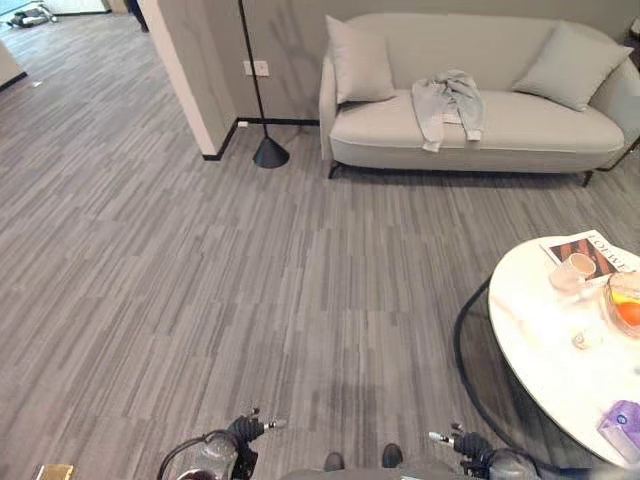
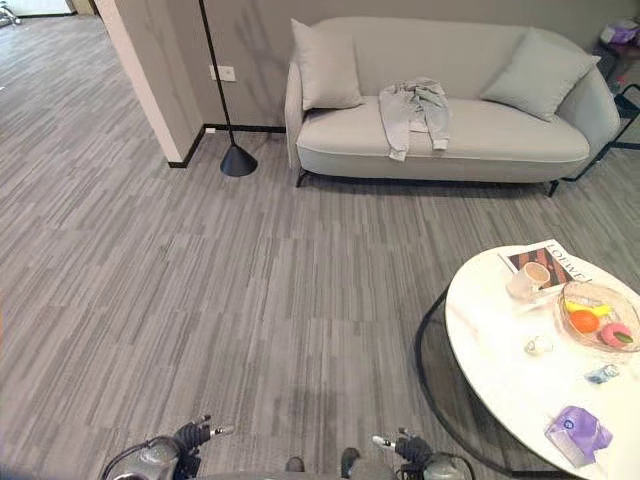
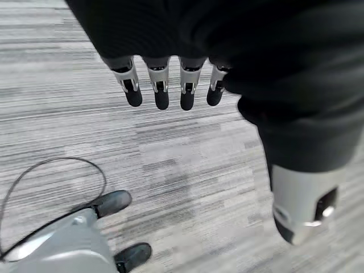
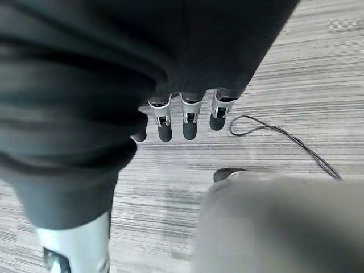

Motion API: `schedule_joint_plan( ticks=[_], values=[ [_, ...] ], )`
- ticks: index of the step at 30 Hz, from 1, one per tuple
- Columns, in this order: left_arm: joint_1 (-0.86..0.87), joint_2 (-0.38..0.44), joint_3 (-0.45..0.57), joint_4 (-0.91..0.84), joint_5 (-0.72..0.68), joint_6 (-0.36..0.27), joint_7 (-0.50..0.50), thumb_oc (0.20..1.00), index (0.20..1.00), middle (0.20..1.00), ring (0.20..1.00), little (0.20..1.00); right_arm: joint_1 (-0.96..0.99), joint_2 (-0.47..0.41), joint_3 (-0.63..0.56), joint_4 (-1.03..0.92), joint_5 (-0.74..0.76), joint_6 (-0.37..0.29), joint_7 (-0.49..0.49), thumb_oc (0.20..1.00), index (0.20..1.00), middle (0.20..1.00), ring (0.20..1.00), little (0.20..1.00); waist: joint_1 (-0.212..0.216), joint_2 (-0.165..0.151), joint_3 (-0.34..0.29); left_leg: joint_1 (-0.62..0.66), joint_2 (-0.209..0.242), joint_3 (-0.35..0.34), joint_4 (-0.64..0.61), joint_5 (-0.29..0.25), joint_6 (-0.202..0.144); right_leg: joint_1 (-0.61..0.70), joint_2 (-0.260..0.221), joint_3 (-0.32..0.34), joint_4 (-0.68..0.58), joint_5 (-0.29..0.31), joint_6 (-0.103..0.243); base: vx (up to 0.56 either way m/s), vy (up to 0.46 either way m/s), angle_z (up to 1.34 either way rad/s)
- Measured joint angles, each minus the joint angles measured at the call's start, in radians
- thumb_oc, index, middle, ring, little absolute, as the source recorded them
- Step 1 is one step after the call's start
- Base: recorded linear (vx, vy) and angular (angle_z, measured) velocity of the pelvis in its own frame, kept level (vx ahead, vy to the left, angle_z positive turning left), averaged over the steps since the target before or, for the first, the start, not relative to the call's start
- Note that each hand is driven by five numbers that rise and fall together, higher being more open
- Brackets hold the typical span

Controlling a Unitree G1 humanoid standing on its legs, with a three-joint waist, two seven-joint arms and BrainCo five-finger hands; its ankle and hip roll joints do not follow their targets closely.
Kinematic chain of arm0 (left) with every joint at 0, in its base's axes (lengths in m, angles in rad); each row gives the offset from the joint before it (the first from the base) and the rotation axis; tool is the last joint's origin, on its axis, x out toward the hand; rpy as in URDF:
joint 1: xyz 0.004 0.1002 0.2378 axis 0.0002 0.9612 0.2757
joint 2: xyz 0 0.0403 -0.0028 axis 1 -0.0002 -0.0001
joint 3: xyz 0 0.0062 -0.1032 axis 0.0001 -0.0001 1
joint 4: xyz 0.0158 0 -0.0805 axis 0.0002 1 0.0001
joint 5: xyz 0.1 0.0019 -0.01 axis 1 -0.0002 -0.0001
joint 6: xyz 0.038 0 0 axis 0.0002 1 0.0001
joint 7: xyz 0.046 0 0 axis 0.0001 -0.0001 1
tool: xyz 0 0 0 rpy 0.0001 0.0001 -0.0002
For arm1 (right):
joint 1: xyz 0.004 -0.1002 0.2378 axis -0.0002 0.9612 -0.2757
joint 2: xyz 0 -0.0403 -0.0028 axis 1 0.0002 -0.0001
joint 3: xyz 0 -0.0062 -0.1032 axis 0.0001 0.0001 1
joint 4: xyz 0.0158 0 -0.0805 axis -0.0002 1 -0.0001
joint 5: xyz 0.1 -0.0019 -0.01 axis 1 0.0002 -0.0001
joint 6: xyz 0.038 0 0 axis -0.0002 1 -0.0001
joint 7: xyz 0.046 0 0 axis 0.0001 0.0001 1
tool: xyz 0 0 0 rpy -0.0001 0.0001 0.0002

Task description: Hang the clothes on the sofa on the clothes rack.

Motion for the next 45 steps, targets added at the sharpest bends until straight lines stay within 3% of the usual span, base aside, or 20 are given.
schedule_joint_plan(
  ticks=[5, 11, 12, 13, 15, 17, 18, 20, 22, 24, 29, 32, 33, 35, 37, 40, 41, 43, 44, 45],
  values=[
    [0.001, 0.006, 0.042, 0.027, -0.003, 0.002, 0.0, 1.0, 1.0, 1.0, 1.0, 1.0, 0.057, 0.008, -0.024, -0.014, 0.012, 0.005, -0.001, 1.0, 1.0, 1.0, 1.0, 1.0, -0.02, -0.048, -0.002, 0.003, -0.02, -0.03, 0.003, -0.034, 0.017, -0.037, -0.034, 0.008, -0.517, 0.03, 0.069, 0.32, -0.025, 0.04],
    [0.032, 0.002, 0.041, 0.073, -0.008, 0.001, -0.004, 1.0, 1.0, 1.0, 1.0, 1.0, 0.066, 0.02, -0.019, -0.036, 0.022, -0.002, 0.006, 1.0, 1.0, 1.0, 1.0, 1.0, -0.07, -0.062, -0.002, 0.095, -0.011, -0.039, 0.074, -0.168, -0.013, -0.191, -0.012, -0.11, -0.458, 0.066, 0.016, 0.39, -0.094, 0.19],
    [0.066, -0.019, 0.039, 0.076, -0.008, -0.001, -0.005, 1.0, 1.0, 1.0, 1.0, 1.0, 0.089, 0.004, -0.004, -0.027, 0.021, -0.002, 0.014, 1.0, 1.0, 1.0, 1.0, 1.0, -0.076, -0.027, -0.062, 0.117, 0.032, -0.087, 0.073, -0.21, -0.036, -0.197, 0.021, -0.11, -0.365, 0.053, 0.014, 0.5, -0.26, 0.87],
    [0.071, -0.012, 0.038, 0.084, -0.008, -0.001, -0.01, 1.0, 1.0, 1.0, 1.0, 1.0, 0.105, 0.006, -0.001, -0.017, 0.02, -0.002, 0.015, 1.0, 1.0, 1.0, 1.0, 1.0, -0.081, -0.049, -0.088, 0.139, 0.031, -0.113, 0.069, -0.216, -0.057, -0.134, 0.02, -0.104, -0.385, 0.007, 0.02, 0.54, -0.279, 1.12],
    [0.079, -0.014, 0.041, 0.108, -0.008, 0.002, -0.011, 1.0, 1.0, 1.0, 1.0, 1.0, 0.08, -0.007, 0.01, 0.063, 0.013, 0.003, 0.017, 1.0, 1.0, 1.0, 1.0, 1.0, -0.054, -0.042, -0.122, 0.182, 0.094, -0.165, 0.097, -0.21, -0.14, -0.047, 0.063, -0.103, -0.434, 0.108, -0.03, 0.53, -0.275, 0.92],
    [0.103, -0.01, 0.039, 0.066, -0.008, 0.0, -0.012, 1.0, 1.0, 1.0, 1.0, 1.0, 0.1, -0.017, 0.016, 0.029, 0.011, -0.002, 0.017, 1.0, 1.0, 1.0, 1.0, 1.0, -0.04, -0.052, -0.137, 0.124, 0.112, -0.144, 0.314, -0.205, -0.148, 0.041, 0.096, -0.109, -0.471, 0.095, -0.065, 0.35, -0.28, 0.58],
    [0.111, -0.007, 0.039, 0.049, -0.008, 0.002, -0.015, 1.0, 1.0, 1.0, 1.0, 1.0, 0.101, -0.019, 0.011, 0.004, 0.013, -0.002, 0.017, 1.0, 1.0, 1.0, 1.0, 1.0, -0.023, -0.074, -0.137, 0.013, 0.11, -0.132, 0.542, -0.188, -0.169, 0.06, 0.104, -0.104, -0.476, 0.103, -0.115, 0.17, -0.207, 0.13],
    [0.092, -0.002, 0.04, 0.012, -0.008, 0.0, -0.022, 1.0, 1.0, 1.0, 1.0, 1.0, 0.058, -0.026, 0.012, -0.044, 0.022, -0.008, 0.014, 1.0, 1.0, 1.0, 1.0, 1.0, 0.01, -0.106, -0.122, -0.307, 0.085, -0.155, 1.045, -0.136, -0.173, 0.066, 0.114, -0.085, -0.462, 0.081, -0.136, 0.29, -0.223, -0.19],
    [0.074, 0.045, 0.042, -0.032, -0.017, -0.008, -0.033, 1.0, 1.0, 1.0, 1.0, 1.0, 0.009, -0.014, -0.006, -0.115, 0.034, -0.006, 0.013, 1.0, 1.0, 1.0, 1.0, 1.0, 0.016, -0.191, -0.05, -0.615, 0.023, -0.187, 1.244, -0.12, -0.159, 0.138, 0.087, -0.031, -0.459, 0.025, -0.172, 0.46, -0.127, -0.16],
    [0.051, 0.064, 0.04, -0.046, -0.047, -0.014, -0.037, 1.0, 1.0, 1.0, 1.0, 1.0, -0.019, -0.015, -0.027, -0.076, 0.05, 0.001, 0.002, 1.0, 1.0, 1.0, 1.0, 1.0, 0.051, -0.216, -0.008, -0.621, 0.037, -0.163, 0.904, -0.123, -0.167, 0.212, 0.082, 0.021, -0.473, -0.002, -0.138, 0.4, 0.028, -0.49],
    [0.057, 0.046, 0.039, -0.02, -0.047, -0.007, -0.045, 1.0, 1.0, 1.0, 1.0, 1.0, -0.029, -0.033, -0.014, 0.011, 0.052, -0.001, -0.004, 1.0, 1.0, 1.0, 1.0, 1.0, 0.081, -0.103, 0.011, -0.521, 0.049, -0.11, -0.015, -0.004, -0.184, 0.416, 0.135, 0.053, -0.504, -0.114, -0.07, 0.49, 0.109, -0.29],
    [0.058, 0.044, 0.06, 0.033, -0.041, 0.01, -0.046, 1.0, 1.0, 1.0, 1.0, 1.0, -0.045, -0.013, -0.015, 0.031, 0.05, -0.009, -0.001, 1.0, 1.0, 1.0, 1.0, 1.0, 0.122, -0.111, 0.033, -0.564, -0.015, -0.058, 0.055, 0.027, -0.137, 0.477, 0.077, 0.079, -0.5, -0.153, -0.038, 0.58, 0.293, -0.69],
    [0.062, 0.023, 0.114, 0.072, -0.038, 0.014, -0.046, 1.0, 1.0, 1.0, 1.0, 1.0, -0.038, -0.009, -0.024, 0.045, 0.049, -0.004, 0.001, 1.0, 1.0, 1.0, 1.0, 1.0, 0.12, -0.119, 0.04, -0.513, -0.042, -0.011, 0.154, 0.055, -0.084, 0.521, 0.059, 0.104, -0.472, -0.161, -0.025, 0.29, 0.191, -0.64],
    [0.126, 0.007, 0.106, 0.08, -0.036, 0.008, -0.048, 1.0, 1.0, 1.0, 1.0, 1.0, 0.021, -0.011, 0.018, 0.043, 0.047, -0.008, -0.002, 1.0, 1.0, 1.0, 1.0, 1.0, 0.121, -0.072, -0.034, -0.322, -0.033, -0.039, 0.069, 0.111, 0.013, 0.56, 0.099, 0.11, -0.381, -0.147, -0.006, 0.42, 0.3, -0.62],
    [0.128, 0.039, 0.118, 0.099, -0.036, 0.004, -0.041, 1.0, 1.0, 1.0, 1.0, 1.0, 0.026, 0.033, 0.037, 0.07, 0.045, -0.004, 0.004, 1.0, 1.0, 1.0, 1.0, 1.0, 0.121, -0.141, -0.083, -0.274, -0.06, -0.012, 0.034, 0.129, 0.011, 0.563, 0.062, 0.118, -0.344, -0.141, -0.007, 0.36, 0.289, -0.56],
    [0.085, 0.057, 0.065, 0.097, -0.033, 0.0, -0.041, 1.0, 1.0, 1.0, 1.0, 1.0, 0.035, 0.055, 0.038, 0.058, 0.028, -0.005, 0.005, 1.0, 1.0, 1.0, 1.0, 1.0, 0.113, -0.173, -0.118, -0.212, -0.087, -0.01, 0.03, 0.147, 0.057, 0.449, 0.02, 0.023, -0.049, -0.143, -0.012, 0.33, 0.298, -0.23],
    [0.055, 0.044, 0.037, 0.088, -0.028, -0.002, -0.041, 1.0, 1.0, 1.0, 1.0, 1.0, 0.039, 0.04, 0.037, 0.028, 0.028, -0.006, 0.005, 1.0, 1.0, 1.0, 1.0, 1.0, 0.106, -0.144, -0.117, -0.17, -0.106, -0.024, 0.028, 0.111, 0.093, 0.387, -0.015, 0.01, 0.084, -0.157, -0.01, 0.26, 0.238, 0.11],
    [0.017, 0.027, 0.037, 0.083, -0.028, -0.01, -0.036, 1.0, 1.0, 1.0, 1.0, 1.0, 0.028, 0.019, 0.038, 0.0, 0.028, -0.005, 0.004, 1.0, 1.0, 1.0, 1.0, 1.0, 0.097, -0.069, -0.114, -0.109, -0.109, -0.033, 0.03, 0.107, 0.073, 0.268, -0.063, 0.003, 0.23, -0.179, -0.011, 0.3, 0.172, 0.18],
    [0.012, 0.028, 0.023, 0.076, -0.028, -0.018, -0.029, 1.0, 1.0, 1.0, 1.0, 1.0, 0.028, 0.018, 0.04, -0.002, 0.028, -0.005, 0.005, 1.0, 1.0, 1.0, 1.0, 1.0, 0.095, -0.028, -0.115, -0.078, -0.1, -0.032, 0.033, 0.09, 0.013, 0.229, -0.064, 0.007, 0.226, -0.189, -0.008, 0.43, 0.102, 0.33],
    [0.0, 0.036, -0.003, 0.075, -0.028, -0.023, -0.018, 1.0, 1.0, 1.0, 1.0, 1.0, 0.022, 0.025, 0.066, -0.004, 0.028, -0.001, 0.006, 1.0, 1.0, 1.0, 1.0, 1.0, 0.107, -0.019, -0.09, -0.09, -0.106, -0.067, 0.17, 0.031, -0.272, 0.179, -0.101, -0.039, 0.13, -0.169, -0.028, 0.27, 0.01, 0.34]
  ],
)
